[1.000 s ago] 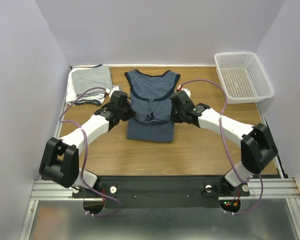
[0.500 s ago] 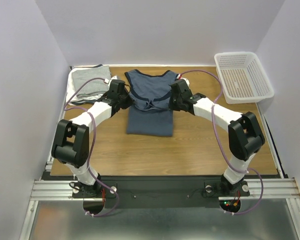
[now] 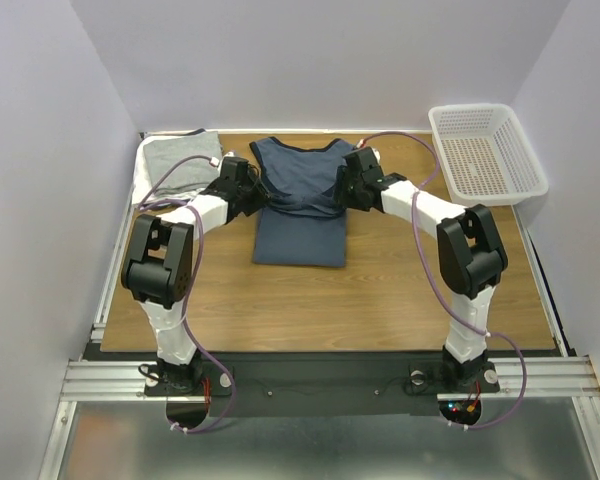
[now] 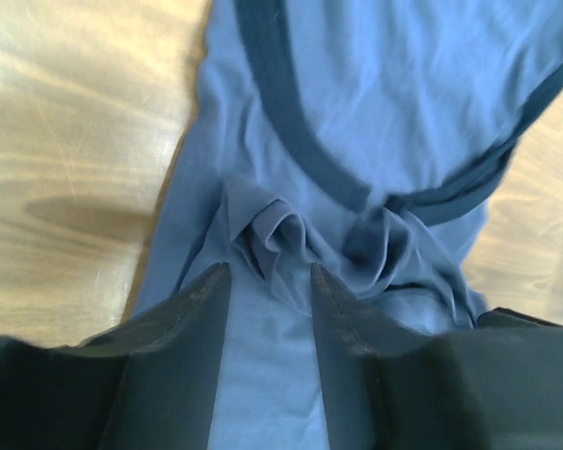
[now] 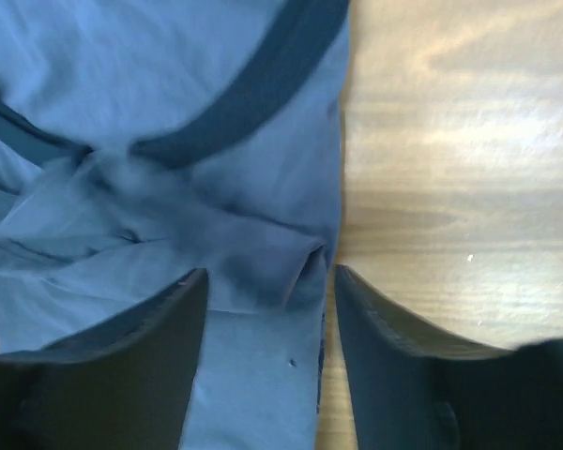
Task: Fold and stack the tank tops
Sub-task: Fold the tank top
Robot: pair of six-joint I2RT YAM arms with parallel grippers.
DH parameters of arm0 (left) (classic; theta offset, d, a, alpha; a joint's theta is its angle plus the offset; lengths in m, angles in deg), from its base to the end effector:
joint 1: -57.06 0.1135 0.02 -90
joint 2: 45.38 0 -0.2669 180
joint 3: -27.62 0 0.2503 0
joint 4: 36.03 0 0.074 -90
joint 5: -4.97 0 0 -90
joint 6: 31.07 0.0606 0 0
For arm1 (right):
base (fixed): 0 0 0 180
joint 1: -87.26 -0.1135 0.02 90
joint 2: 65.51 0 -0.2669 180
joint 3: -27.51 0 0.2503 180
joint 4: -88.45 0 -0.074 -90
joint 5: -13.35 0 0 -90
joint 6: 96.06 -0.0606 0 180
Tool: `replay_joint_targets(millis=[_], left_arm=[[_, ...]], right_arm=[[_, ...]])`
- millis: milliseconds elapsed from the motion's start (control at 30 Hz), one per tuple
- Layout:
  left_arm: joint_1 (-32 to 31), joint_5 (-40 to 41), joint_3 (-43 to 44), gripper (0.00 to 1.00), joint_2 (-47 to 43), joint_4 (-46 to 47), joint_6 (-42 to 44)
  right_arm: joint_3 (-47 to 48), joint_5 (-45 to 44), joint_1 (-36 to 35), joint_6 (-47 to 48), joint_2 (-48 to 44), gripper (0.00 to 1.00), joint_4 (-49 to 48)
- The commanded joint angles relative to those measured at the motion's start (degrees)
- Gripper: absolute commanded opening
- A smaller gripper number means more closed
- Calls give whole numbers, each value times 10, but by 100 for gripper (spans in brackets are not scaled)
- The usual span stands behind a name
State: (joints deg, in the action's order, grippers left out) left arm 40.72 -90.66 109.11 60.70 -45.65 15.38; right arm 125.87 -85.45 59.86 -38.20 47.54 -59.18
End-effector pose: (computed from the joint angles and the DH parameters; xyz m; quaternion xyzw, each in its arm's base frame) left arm 0.4135 -0.1274 0.1903 -0.1853 0.8634 -0.2709 0.3832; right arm 0.4107 0.2025 0.1976 0.0664 0.9259 0.1192 0.3522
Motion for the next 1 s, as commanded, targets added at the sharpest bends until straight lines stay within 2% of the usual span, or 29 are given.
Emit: replay_joint_targets(millis=[0,167,267,333,367,467,600,767,967], left_arm=[[11,-1,21,57,-60,43,9],[15,8,3,58,-105,34,7],[13,-3,-29,52,-131,35,-5],[3,-14,-48,45,-145,34,-10],[-3,-13,-73,40,-150,34,-13],[-27,-12,-122,34,-167,45,-29],[-46,-36,-148,26,-143,101,-39],[-44,-44,-83,24,-65,115,-30],[-33,-57,50,23,50,108,-43]], right_arm=[[42,-4,2,18,-17,68,-29],[17,4,2,22,-51,65,-29],[-5,15,-6,22,-67,60,-30],[-18,19,-18,25,-70,57,-30],[-21,19,-21,25,-71,57,-30],[-28,20,-41,23,-65,56,-32],[-17,33,-47,20,-23,46,-35],[-33,34,-47,2,-8,43,-36],[-79,24,-48,-4,-25,43,-43]])
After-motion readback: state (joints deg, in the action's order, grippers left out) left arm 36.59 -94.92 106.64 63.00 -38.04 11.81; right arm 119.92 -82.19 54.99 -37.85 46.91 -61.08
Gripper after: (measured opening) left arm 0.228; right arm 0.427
